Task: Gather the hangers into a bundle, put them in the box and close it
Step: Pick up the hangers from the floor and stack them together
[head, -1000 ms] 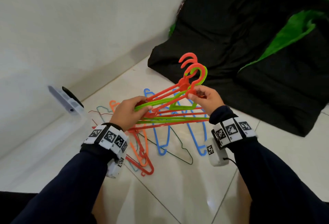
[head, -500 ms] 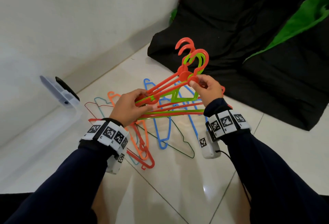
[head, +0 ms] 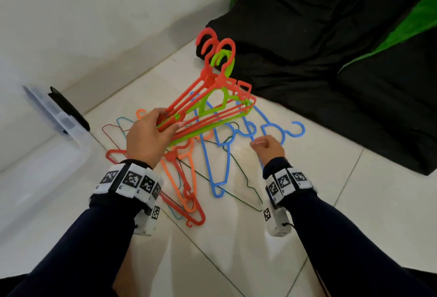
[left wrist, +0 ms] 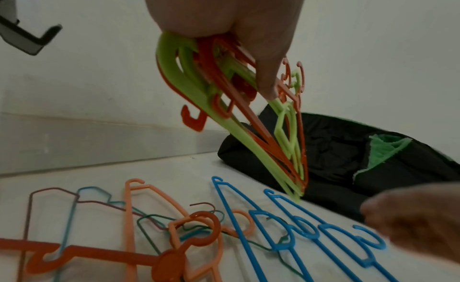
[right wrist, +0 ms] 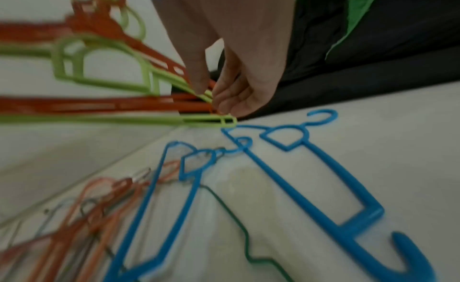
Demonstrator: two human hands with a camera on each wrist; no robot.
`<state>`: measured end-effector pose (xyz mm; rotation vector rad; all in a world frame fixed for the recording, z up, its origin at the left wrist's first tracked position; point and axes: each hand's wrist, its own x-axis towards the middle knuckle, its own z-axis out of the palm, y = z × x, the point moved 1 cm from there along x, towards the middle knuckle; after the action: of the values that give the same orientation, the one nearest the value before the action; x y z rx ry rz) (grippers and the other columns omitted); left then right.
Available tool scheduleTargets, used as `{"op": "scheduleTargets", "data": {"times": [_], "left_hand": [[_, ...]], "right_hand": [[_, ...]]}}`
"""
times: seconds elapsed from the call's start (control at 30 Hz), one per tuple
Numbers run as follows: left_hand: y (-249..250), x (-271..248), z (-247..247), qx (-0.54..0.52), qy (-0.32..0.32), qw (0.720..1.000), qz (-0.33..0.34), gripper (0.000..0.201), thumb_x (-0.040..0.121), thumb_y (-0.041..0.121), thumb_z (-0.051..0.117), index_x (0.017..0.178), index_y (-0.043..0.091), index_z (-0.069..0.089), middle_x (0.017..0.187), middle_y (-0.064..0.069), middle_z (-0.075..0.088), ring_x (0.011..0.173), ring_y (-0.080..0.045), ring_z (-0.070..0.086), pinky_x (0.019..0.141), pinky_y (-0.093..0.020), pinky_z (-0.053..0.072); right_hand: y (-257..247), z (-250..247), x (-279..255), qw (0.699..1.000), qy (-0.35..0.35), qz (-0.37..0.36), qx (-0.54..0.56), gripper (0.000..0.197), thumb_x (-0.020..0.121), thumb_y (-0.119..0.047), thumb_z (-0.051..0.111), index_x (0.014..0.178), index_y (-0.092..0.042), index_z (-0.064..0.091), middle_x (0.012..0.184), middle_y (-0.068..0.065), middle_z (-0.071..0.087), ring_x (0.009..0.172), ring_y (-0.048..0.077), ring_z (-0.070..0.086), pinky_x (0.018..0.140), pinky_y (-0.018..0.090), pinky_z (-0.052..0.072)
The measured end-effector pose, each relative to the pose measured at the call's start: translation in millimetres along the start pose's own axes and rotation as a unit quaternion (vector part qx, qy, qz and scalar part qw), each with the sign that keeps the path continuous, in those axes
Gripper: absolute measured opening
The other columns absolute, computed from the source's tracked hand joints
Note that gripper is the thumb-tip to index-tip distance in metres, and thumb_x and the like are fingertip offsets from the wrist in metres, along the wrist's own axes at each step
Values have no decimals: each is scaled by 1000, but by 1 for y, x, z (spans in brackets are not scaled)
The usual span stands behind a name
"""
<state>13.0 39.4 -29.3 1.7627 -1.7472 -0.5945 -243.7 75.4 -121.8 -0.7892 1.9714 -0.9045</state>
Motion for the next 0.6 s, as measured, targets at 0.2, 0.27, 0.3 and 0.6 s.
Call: {"op": "scheduleTargets", "data": {"times": [0.2, 0.27, 0.3, 0.6], "left_hand": [[-8, 14, 14, -44, 56, 997, -16, 43, 77, 42, 68, 112, 17, 61, 102, -4, 71, 94, -20, 66, 86, -39, 52], [-14, 15, 18, -55, 62, 996, -25, 42, 77, 42, 68, 111, 18, 61, 101, -2, 71, 93, -19, 66, 86, -39, 52], [-18, 15, 20, -59, 61, 996, -30, 41, 77, 42, 68, 110, 19, 61, 100, 0, 70, 93, -18, 66, 85, -40, 52], [-36, 10, 31, -104, 63, 988, -94, 40, 74, 40, 72, 109, 22, 62, 92, 11, 66, 89, -10, 66, 82, -28, 52]], "right_hand": [[16, 61, 31, 991, -53, 80, -90, 31, 87, -34, 57, 104, -9, 55, 115, 14, 63, 108, 30, 57, 84, 30, 42], [17, 76, 42, 989, -48, 92, -106, 44, 87, -37, 57, 115, -4, 53, 119, 16, 60, 110, 31, 56, 82, 30, 42], [19, 84, 47, 988, -45, 94, -110, 47, 85, -37, 59, 117, -3, 52, 120, 16, 59, 110, 31, 56, 85, 32, 44], [31, 87, 53, 993, 4, 79, -91, 14, 85, -15, 61, 94, -4, 59, 89, 12, 58, 82, 24, 60, 73, 25, 48]]}}
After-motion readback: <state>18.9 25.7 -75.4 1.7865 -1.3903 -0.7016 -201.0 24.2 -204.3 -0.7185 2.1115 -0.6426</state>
